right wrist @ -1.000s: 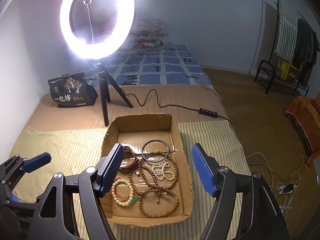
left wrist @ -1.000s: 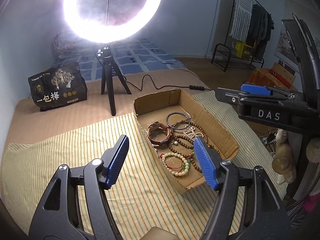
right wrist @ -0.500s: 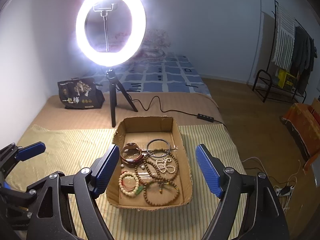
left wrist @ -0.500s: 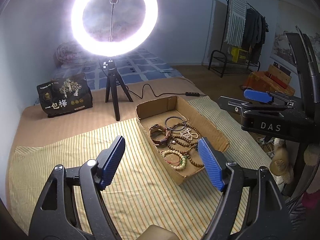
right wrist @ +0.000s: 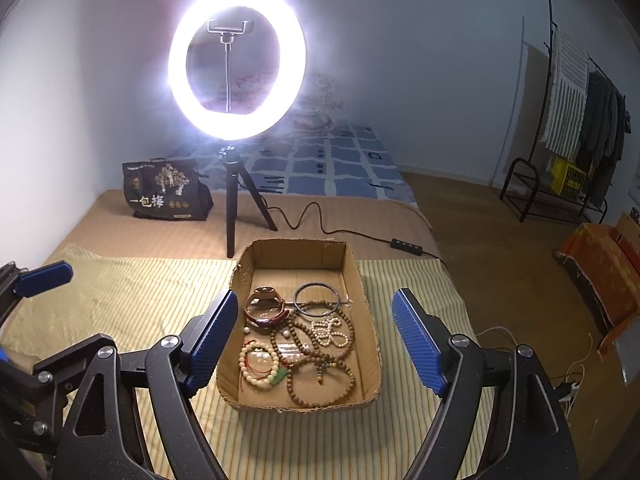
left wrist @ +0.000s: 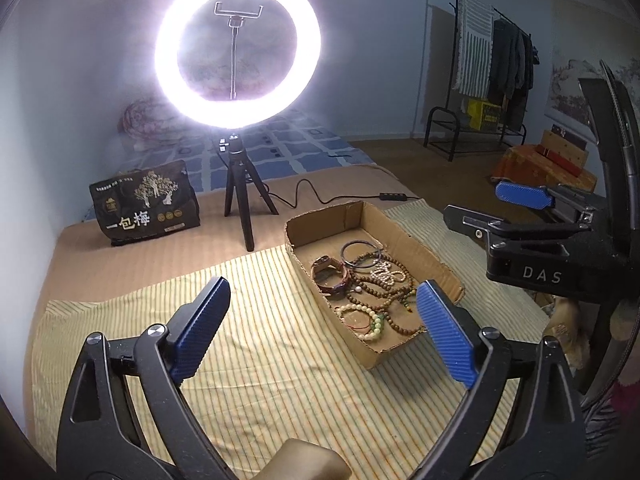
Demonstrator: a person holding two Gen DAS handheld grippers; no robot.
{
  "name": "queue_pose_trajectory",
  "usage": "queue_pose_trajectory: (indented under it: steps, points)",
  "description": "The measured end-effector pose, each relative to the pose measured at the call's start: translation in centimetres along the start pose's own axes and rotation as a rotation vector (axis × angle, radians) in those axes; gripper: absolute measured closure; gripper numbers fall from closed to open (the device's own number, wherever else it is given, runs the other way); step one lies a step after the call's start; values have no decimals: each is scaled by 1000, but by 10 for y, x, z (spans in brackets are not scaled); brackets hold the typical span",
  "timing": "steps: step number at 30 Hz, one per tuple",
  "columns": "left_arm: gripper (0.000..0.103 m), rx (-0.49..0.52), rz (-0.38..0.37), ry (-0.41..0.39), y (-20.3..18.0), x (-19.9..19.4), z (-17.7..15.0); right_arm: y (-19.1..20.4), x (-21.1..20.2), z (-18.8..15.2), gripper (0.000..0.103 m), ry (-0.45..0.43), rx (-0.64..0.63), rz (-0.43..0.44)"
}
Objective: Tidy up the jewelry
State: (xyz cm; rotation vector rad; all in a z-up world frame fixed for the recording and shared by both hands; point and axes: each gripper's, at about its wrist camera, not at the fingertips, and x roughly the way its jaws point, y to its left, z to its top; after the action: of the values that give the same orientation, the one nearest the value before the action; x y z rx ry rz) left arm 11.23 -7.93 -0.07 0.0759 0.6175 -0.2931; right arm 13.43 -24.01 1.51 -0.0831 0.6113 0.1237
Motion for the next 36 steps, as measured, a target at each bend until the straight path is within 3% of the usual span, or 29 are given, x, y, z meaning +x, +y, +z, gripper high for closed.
queue_pose_trajectory:
  steps: [19,36]
  points:
    - [1,45,97,28,-7,6,-5,-7,3,-4,23,16,2,-17]
    - [0,46,96,31,-6,5,-5,-4,5,-6,23,23,-11,-24]
